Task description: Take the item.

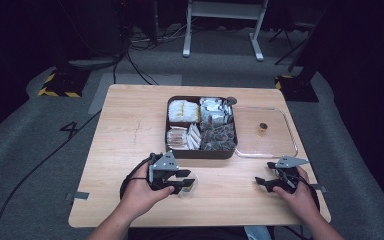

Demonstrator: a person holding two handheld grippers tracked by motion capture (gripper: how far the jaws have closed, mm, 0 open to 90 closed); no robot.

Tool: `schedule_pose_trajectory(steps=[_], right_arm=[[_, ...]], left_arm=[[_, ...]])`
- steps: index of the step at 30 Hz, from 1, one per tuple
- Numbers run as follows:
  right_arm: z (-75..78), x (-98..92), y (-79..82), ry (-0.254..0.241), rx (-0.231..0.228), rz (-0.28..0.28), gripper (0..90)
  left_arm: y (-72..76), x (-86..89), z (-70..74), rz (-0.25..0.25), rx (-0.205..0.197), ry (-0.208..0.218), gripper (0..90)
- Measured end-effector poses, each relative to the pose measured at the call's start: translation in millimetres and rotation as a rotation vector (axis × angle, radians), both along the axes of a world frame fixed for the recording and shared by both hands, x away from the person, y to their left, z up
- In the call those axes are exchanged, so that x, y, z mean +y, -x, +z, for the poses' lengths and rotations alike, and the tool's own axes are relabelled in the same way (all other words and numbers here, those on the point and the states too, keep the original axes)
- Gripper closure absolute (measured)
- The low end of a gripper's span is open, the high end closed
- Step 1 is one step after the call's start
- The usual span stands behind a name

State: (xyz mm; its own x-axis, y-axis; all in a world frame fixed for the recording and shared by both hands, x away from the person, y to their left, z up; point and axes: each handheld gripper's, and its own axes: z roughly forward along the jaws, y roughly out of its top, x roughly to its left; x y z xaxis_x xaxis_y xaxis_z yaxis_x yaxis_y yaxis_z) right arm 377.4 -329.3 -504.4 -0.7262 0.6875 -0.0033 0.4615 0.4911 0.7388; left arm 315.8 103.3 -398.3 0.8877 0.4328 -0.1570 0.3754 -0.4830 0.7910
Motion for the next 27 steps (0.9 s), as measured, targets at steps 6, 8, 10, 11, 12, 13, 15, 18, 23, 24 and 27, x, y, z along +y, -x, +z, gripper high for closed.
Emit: schedule_pose_trajectory(steps=[6,8,10,11,12,13,15,18,23,24,27], right_arm=[[0.0,0.1,0.3,0.0,0.001,0.003,15.9],[0.1,0.2,0.7,0.001,0.001,0.005,15.9],[0.1,0.2,0.7,0.001,0.002,0.007,15.9],[0.1,0.2,0.7,0.001,0.002,0.007,15.9],[0.1,0.2,0.7,0.001,0.002,0.007,15.9],[0.1,0.2,0.7,0.001,0.002,0.007,15.9],[0.1,0.3,0.8,0.001,0.002,0.009,15.9],[0.1,0.3,0.8,0.001,0.002,0.008,15.9],[0.1,0.3,0.8,0.001,0.002,0.008,15.9],[0.1,0.3,0.7,0.001,0.002,0.009,15.9],[0.1,0.3,0.8,0.001,0.002,0.009,15.9]], left_arm=[[-7.0,5.5,3.1,0.055,-0.023,0.009,50.2],[-8.7,9.7,5.7,0.073,-0.04,-0.002,49.2],[-9.8,14.9,8.9,0.096,-0.049,-0.006,46.8],[-10.5,17.9,10.2,0.106,-0.055,-0.007,46.6],[-11.1,21.3,11.5,0.12,-0.064,-0.013,46.6],[-11.9,25.0,12.3,0.133,-0.075,-0.02,46.5],[-12.8,33.1,13.5,0.157,-0.078,-0.025,45.6],[-13.3,43.4,14.8,0.179,-0.086,-0.033,43.4],[-13.0,62.1,14.2,0.209,-0.082,-0.047,40.3],[-12.9,65.0,14.0,0.212,-0.08,-0.052,40.2],[-11.7,75.8,12.5,0.228,-0.084,-0.071,38.5]])
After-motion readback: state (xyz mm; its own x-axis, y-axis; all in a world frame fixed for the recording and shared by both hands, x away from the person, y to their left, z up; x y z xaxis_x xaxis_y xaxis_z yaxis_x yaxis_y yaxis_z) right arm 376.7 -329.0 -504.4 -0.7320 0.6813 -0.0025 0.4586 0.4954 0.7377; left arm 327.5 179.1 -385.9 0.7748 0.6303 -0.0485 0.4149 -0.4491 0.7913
